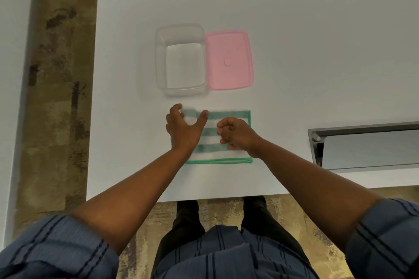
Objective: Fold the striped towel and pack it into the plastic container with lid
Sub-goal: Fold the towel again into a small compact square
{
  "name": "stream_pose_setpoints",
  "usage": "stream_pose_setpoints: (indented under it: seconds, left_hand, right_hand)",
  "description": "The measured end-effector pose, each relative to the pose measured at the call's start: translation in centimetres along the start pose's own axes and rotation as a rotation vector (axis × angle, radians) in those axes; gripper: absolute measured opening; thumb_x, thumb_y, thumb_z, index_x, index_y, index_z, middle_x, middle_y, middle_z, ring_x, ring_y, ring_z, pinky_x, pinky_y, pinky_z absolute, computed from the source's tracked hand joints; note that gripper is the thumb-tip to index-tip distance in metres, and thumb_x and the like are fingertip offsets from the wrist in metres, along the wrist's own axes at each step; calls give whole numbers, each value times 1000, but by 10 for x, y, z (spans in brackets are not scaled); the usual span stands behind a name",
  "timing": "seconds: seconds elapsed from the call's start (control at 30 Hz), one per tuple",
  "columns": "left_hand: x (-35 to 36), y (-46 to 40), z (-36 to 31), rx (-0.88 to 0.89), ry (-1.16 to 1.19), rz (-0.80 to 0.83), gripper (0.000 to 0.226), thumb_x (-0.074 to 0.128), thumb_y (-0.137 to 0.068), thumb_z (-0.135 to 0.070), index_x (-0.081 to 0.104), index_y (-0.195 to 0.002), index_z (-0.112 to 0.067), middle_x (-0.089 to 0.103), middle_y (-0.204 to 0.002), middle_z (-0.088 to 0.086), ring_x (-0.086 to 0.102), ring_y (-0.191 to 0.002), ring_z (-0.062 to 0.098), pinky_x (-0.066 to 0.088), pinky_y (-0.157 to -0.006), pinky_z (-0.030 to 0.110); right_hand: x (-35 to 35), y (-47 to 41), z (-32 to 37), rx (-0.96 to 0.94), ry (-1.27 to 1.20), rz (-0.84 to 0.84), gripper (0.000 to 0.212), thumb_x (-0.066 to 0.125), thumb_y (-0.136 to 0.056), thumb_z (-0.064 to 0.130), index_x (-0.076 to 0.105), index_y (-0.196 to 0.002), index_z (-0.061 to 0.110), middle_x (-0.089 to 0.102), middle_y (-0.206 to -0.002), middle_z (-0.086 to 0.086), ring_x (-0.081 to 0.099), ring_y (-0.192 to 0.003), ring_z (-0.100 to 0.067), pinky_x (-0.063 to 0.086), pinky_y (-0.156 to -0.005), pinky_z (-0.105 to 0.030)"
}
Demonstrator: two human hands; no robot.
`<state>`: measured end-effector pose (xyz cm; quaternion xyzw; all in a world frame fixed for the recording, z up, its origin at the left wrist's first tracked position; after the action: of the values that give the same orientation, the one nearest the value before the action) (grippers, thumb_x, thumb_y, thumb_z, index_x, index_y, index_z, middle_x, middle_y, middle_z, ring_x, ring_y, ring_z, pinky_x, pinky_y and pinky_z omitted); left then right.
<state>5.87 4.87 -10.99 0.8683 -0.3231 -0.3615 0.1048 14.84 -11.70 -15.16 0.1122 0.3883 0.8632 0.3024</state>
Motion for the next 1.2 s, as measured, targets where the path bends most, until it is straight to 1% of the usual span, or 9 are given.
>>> stream_pose_setpoints:
  seconds: [0.1,0.2,0.43,0.63,0.83,0.93,1.0,1.1,1.2]
  left_hand:
    - [-7,-7,18,-150,-70,32,101,82,-70,-43,19,-149,-29,36,-145,6,47,-122,29,43,-94,39]
    - [-13,-14,28,-242,-80,131,105,82,-72,-21,12,-150,-26,45,-137,10,53,-102,25,49,-84,36]
    - [-1,-7,1,-253,63,447,44,73,-74,-4,53,-113,-11,63,-92,10,62,-72,21,53,-55,30]
    - [52,24,-24,-227,109,539,67,78,-79,-11,32,-127,-19,59,-109,14,67,-76,20,64,-64,34]
    - [68,31,-16,-382,386,474,55,62,-86,-6,35,-131,-24,69,-101,19,68,-68,24,64,-78,43]
    - [34,13,-16,-80,180,222,40,52,-88,-4,49,-123,-23,65,-100,8,66,-76,20,61,-76,40]
    - [23,8,-18,160,3,166,48,49,-86,-2,50,-129,-23,54,-118,0,58,-102,19,53,-92,37]
    - [29,0,-15,320,-176,297,75,45,-76,-12,37,-149,-27,41,-145,-4,33,-131,20,30,-112,35]
    - [40,-12,-20,363,-351,471,81,45,-76,-14,30,-152,-37,49,-144,-14,31,-135,21,19,-108,37]
  right_hand:
    - [9,0,11,-119,143,-37,24,60,-88,5,66,-110,11,68,-85,0,66,-71,-16,50,-60,-22]
    - [23,-5,14,-129,118,-31,19,56,-92,5,67,-107,11,72,-94,-7,70,-72,-18,52,-60,-22]
    - [39,-12,1,90,-100,57,19,52,-98,24,66,-103,13,70,-98,-7,64,-74,-19,49,-71,-30]
    - [39,-12,-7,138,-430,321,93,33,-84,85,63,-134,12,70,-122,-15,67,-111,-29,49,-104,-45]
    - [26,-12,-14,89,-527,312,73,74,-74,62,66,-127,13,70,-117,-17,69,-108,-29,55,-98,-45]
    - [21,-12,-15,63,-481,296,42,74,-89,24,65,-129,13,68,-126,-17,66,-116,-35,49,-105,-54]
    - [16,-11,-17,103,-504,273,45,67,-91,9,60,-135,10,66,-132,-18,64,-121,-38,46,-107,-58]
    - [8,-6,-17,173,-554,228,44,56,-91,1,59,-134,6,67,-130,-20,65,-118,-39,50,-103,-55]
    - [7,0,-12,199,-550,237,40,51,-90,1,62,-127,7,71,-120,-18,69,-107,-37,57,-92,-48]
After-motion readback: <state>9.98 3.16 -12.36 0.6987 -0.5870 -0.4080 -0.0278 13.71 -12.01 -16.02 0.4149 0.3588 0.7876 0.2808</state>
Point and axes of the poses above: each hand's wrist, its own y-axis away from the middle knuckle, its own x-axis out of the palm, z = x × y, the point moved 9 cm from there along -y, towards the middle knuckle
